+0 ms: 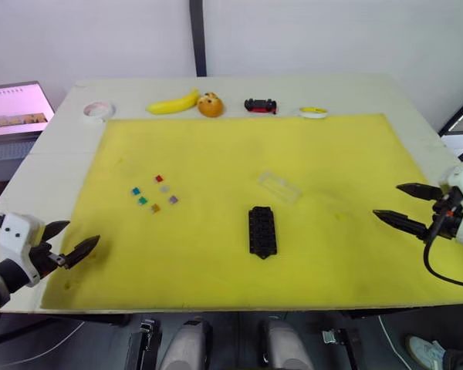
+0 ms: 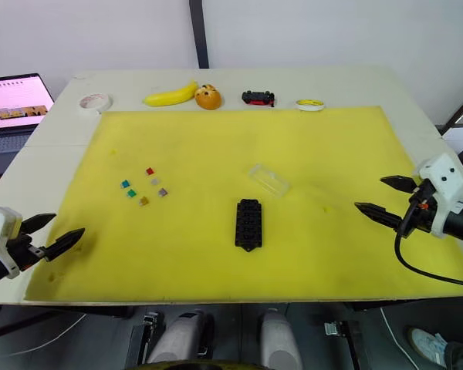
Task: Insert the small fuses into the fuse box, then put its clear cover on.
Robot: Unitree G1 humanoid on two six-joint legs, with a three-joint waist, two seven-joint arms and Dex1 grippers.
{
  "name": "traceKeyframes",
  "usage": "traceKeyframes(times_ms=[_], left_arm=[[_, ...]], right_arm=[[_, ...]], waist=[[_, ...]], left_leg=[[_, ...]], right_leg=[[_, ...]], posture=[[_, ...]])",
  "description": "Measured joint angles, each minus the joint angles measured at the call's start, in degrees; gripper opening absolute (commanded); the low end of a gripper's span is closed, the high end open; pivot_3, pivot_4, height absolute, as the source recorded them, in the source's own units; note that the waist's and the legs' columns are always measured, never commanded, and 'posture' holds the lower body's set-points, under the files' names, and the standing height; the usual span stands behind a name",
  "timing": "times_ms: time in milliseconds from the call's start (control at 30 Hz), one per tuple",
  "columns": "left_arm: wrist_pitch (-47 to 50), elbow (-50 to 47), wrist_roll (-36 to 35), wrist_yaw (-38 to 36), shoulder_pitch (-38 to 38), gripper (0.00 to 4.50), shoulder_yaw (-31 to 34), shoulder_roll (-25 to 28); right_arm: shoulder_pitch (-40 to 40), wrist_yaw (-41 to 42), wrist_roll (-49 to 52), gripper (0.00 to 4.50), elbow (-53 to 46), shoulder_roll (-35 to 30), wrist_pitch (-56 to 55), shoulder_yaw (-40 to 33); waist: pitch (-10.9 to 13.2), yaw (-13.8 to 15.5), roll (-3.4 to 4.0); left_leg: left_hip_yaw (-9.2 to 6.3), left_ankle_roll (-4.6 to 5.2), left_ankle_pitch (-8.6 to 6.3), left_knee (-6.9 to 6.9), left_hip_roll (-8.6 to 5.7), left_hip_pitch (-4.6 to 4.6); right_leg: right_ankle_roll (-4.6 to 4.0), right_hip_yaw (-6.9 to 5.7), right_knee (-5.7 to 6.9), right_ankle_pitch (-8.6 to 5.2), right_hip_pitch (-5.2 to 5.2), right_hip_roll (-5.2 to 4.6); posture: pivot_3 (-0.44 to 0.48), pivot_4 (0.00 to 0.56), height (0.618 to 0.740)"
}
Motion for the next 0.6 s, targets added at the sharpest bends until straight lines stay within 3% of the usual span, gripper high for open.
traceKeyframes(times_ms=[600], left_arm=[[0.6, -0.1, 0.4, 1.1, -2.4, 4.47, -2.0, 0.4]], right_arm=[[0.4, -1.0, -0.6, 4.50, 0.2, 0.0, -1.9, -0.2]], waist=[[0.0, 0.0, 0.00]], left_leg=[[0.00, 0.00, 0.00, 0.00, 0.00, 0.00]], right_leg=[[0.01, -0.01, 0.00, 0.00, 0.00, 0.01]], posture=[[0.000, 0.150, 0.740]])
